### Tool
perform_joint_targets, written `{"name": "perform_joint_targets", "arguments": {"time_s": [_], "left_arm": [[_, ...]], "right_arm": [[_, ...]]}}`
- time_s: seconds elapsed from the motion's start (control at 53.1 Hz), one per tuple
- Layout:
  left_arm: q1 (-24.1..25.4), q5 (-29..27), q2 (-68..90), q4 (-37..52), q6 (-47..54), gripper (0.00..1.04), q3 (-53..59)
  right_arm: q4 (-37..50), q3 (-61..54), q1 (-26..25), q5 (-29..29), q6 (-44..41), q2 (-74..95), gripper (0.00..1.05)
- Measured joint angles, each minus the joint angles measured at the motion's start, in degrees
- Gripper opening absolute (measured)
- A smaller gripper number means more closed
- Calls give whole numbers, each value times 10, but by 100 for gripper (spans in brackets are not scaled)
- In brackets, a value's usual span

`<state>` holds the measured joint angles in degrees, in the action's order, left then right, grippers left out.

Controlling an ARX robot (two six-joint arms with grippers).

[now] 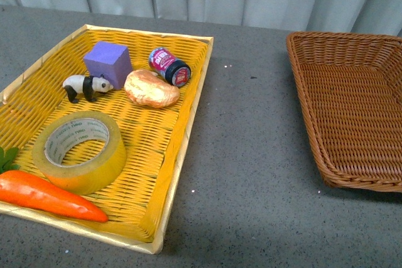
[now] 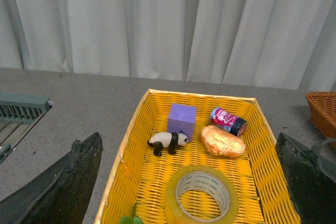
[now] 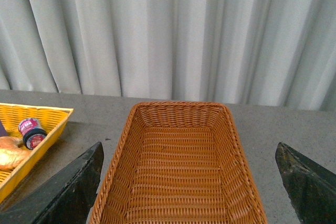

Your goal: Move tape to another basket

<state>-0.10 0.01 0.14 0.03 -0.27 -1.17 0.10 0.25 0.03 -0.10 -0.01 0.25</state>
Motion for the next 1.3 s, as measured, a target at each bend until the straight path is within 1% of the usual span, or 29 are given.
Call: {"name": "perform_joint_targets", "arguments": {"time_s": [0.923,0.942,0.999,1.055,1.112,1.149,1.243,1.3], "left_arm": [[0,0,0,0,0,98,0],[0,0,2,-2,-2,98,-1],[6,10,37,-60,-15,98,-17],[8,10,75,-61,-23,98,-19],[9,18,113,-45,-39,98,-21],[6,16,146,-17,-45,98,-24],[-6,2,267,83,-71,98,-46],[-11,6,336,132,-83,98,-58]], "right_arm": [[0,0,0,0,0,0,96],[0,0,0,0,0,0,96],[0,0,0,0,0,0,96],[0,0,0,0,0,0,96],[0,0,0,0,0,0,96],[0,0,0,0,0,0,96],[0,0,0,0,0,0,96],[0,0,0,0,0,0,96]]}}
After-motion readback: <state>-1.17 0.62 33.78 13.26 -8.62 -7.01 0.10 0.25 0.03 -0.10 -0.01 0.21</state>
